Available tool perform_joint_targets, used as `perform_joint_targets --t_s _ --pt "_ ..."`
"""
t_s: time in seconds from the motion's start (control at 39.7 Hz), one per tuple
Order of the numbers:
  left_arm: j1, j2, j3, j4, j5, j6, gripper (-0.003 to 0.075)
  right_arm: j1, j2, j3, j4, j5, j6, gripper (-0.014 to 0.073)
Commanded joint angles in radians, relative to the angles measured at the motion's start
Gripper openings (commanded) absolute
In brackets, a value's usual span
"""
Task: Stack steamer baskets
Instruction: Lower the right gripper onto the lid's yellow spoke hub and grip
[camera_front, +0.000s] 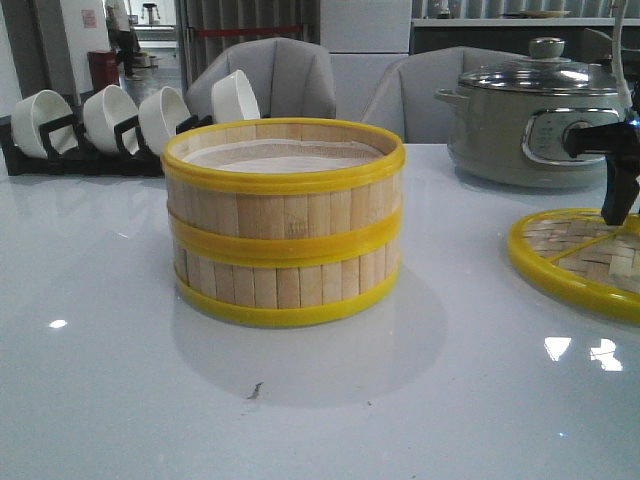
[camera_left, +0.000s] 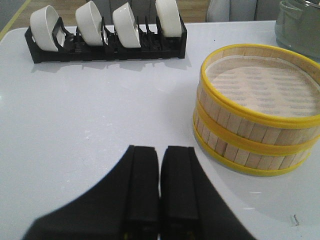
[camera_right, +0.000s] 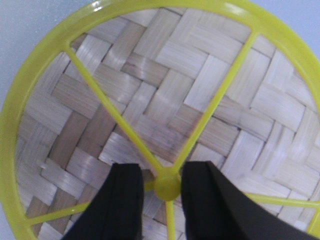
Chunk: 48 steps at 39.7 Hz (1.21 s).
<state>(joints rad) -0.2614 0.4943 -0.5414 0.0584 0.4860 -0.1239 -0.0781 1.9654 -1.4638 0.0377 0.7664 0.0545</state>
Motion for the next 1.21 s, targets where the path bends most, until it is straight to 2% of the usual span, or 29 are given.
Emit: perform_joint_targets --t_s 0.0,1.18 --pt "-0.006 0.001 -0.031 -0.004 -0.091 -0.008 0.009 -0.006 -0.056 -0.034 -0.009 -0.033 -0.011 0.0322" --pt "-0.006 0.001 -0.031 -0.004 -0.091 -0.008 0.009 -0.006 -0.054 -0.034 -0.009 -0.015 -0.011 0.0318"
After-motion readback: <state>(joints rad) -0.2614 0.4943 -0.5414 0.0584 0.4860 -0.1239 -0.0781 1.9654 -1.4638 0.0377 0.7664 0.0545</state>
